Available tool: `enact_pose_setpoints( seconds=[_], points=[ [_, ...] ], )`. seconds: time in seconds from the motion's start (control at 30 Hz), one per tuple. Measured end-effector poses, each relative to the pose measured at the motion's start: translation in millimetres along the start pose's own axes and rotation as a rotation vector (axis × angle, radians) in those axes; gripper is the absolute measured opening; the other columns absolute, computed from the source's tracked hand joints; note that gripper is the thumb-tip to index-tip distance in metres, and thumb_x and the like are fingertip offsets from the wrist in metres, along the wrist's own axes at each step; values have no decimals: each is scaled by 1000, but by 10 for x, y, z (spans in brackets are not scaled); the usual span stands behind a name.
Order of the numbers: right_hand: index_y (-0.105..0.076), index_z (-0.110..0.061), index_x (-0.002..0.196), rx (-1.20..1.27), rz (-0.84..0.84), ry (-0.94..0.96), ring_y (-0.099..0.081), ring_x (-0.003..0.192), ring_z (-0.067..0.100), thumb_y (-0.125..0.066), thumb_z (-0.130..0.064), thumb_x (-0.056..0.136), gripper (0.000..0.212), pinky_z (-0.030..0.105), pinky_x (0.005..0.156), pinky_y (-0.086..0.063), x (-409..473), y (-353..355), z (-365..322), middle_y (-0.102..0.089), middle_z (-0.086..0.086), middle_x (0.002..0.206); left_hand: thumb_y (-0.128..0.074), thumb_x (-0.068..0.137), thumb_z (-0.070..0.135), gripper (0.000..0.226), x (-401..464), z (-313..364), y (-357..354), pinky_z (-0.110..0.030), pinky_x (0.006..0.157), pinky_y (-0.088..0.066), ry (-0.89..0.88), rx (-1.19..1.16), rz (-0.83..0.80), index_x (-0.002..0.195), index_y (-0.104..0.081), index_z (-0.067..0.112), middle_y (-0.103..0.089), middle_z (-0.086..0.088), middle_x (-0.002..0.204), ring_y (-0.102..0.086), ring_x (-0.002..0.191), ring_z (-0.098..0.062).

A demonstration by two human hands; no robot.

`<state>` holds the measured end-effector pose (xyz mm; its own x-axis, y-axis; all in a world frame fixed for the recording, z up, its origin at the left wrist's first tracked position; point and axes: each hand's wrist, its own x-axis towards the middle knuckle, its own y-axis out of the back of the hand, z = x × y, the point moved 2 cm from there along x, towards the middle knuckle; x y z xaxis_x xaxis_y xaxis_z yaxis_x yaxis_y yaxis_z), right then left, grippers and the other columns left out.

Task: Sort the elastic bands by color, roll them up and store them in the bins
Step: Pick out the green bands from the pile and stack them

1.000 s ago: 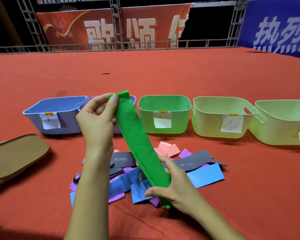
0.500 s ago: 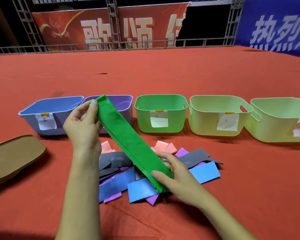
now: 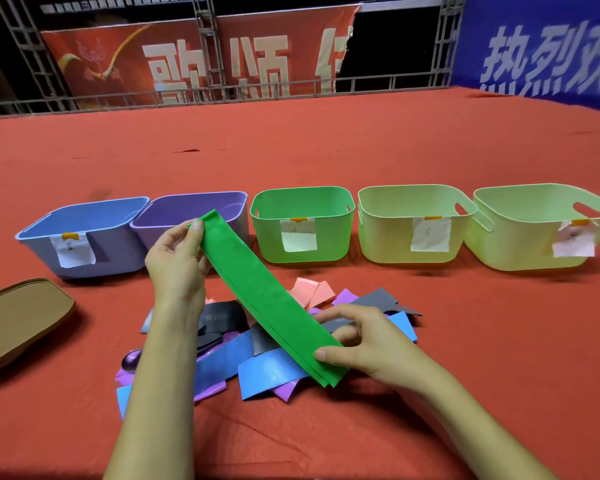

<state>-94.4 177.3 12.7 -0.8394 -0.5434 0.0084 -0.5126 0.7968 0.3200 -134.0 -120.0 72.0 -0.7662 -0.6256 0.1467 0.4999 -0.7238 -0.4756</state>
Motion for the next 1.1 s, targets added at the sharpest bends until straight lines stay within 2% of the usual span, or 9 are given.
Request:
enact_pose_setpoints(
  seconds=[0.07, 0.17, 0.27, 0.33, 0.47, 0.57, 0.67, 0.87, 1.1],
  points=[
    [-64, -33, 131, 8, 4, 5, -68, 76, 16, -84, -14, 89, 50, 34, 73, -50, -97, 96, 32, -80, 13, 89, -69, 103, 9, 3, -24, -84, -57, -25, 69, -63, 35, 13, -37, 101, -70, 11, -73, -12, 101, -74, 80, -15],
    [-63, -43, 132, 7, 3, 21, -61, 71, 16, -87, -15, 85, 60, 35, 71, -49, -313, 280, 50, -75, 8, 94, -71, 102, 11, 1, -86, -254, -211, -32, 70, -65, 90, 63, -98, 102, -70, 10, -73, -19, 106, -76, 77, -16],
    [-59, -43, 136, -47, 0, 46, -54, 65, 17, -85, -11, 87, 64, 33, 67, -48, -540, 505, 31, -66, 11, 115, -72, 101, 11, 5, -215, -469, -451, -28, 60, -63, 162, 122, -160, 105, -71, 9, -75, -17, 102, -74, 69, -12],
    [-59, -40, 136, -84, 4, 71, -56, 75, 18, -83, -7, 88, 62, 36, 69, -50, -667, 684, 35, -64, 1, 122, -75, 99, 15, 12, -312, -607, -665, -27, 53, -59, 245, 181, -205, 109, -72, 10, -77, -13, 95, -74, 65, -12],
    [-66, -38, 124, -153, 19, -9, -51, 70, 7, -85, -11, 88, 49, 24, 69, -46, -925, 1046, 69, -65, 3, 120, -79, 95, 9, 16, -432, -850, -1206, -26, 54, -48, 322, 200, -294, 108, -72, 3, -75, -13, 87, -66, 61, -13],
    [-73, -37, 113, -171, 59, -65, -55, 72, 8, -90, -17, 83, 39, 24, 70, -47, -1125, 1276, 144, -69, 5, 115, -85, 90, 11, 26, -545, -1067, -1616, -29, 60, -59, 356, 260, -345, 112, -74, 2, -82, -14, 99, -76, 80, -22],
    [-77, -33, 105, -186, 109, -133, -57, 74, 9, -93, -19, 80, 33, 29, 73, -50, -1303, 1485, 227, -71, 2, 105, -86, 87, 9, 30, -682, -1300, -1985, -32, 65, -63, 375, 292, -406, 113, -74, 0, -82, -16, 102, -81, 82, -24],
    [-79, -20, 102, -182, 128, -287, -48, 70, 15, -96, -12, 75, 33, 23, 59, -44, -1620, 1886, 495, -52, 7, 85, -85, 87, 0, 35, -1078, -1761, -2597, -27, 54, -61, 415, 347, -501, 117, -71, -11, -78, -23, 97, -75, 60, -16],
    [-75, -9, 106, -105, 125, -502, -52, 67, 15, -88, 5, 79, 33, 32, 60, -60, -1830, 2196, 868, -46, 9, 84, -85, 86, -2, 27, -1405, -2354, -2980, -25, 49, -59, 466, 434, -522, 107, -69, -6, -74, -19, 88, -73, 53, -15]
  ],
)
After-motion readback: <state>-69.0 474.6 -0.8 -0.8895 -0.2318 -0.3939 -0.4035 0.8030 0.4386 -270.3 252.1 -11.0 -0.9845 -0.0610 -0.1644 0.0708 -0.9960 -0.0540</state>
